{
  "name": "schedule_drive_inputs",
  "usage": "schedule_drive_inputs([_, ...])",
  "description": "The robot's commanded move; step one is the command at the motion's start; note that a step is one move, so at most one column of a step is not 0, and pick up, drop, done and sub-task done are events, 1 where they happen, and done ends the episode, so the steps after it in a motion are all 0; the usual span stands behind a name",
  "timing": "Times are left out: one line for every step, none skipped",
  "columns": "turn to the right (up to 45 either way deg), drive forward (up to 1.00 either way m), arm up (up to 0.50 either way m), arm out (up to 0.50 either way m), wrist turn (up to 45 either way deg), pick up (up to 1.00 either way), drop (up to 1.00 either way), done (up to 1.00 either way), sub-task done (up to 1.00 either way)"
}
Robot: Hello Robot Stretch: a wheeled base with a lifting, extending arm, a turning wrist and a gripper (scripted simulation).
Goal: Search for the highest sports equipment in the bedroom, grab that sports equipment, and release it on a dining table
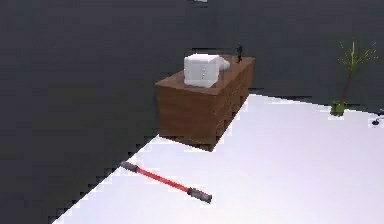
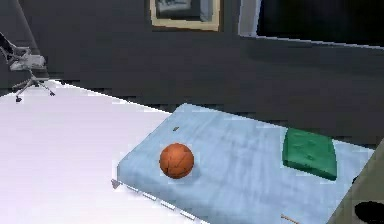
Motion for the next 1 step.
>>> schedule_drive_inputs([45.0,0.0,0.0,0.0,0.0,0.0,0.0,0.0,0.0])
